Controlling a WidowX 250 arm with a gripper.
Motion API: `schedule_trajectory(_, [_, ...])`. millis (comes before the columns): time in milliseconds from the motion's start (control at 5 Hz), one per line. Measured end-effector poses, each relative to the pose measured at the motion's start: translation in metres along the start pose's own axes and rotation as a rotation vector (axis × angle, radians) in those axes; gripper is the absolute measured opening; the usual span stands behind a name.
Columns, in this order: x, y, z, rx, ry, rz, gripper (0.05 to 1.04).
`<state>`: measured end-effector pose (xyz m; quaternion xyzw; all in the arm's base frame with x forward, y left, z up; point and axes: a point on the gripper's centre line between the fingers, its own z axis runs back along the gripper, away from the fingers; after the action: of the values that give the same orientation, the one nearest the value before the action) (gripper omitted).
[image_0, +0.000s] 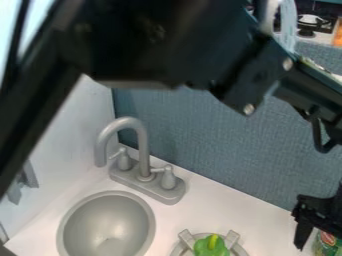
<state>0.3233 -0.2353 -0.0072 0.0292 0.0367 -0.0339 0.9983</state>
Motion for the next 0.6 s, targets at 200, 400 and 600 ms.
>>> schedule_trajectory(200, [0.021,-0.006,-0.001,0.023,-0.047,-0.040,1.000])
schedule_trajectory(400, [0.036,-0.013,0.005,0.022,-0.130,-0.089,1.000])
schedule_trajectory(600, [0.040,-0.027,0.007,0.017,-0.203,-0.143,1.000])
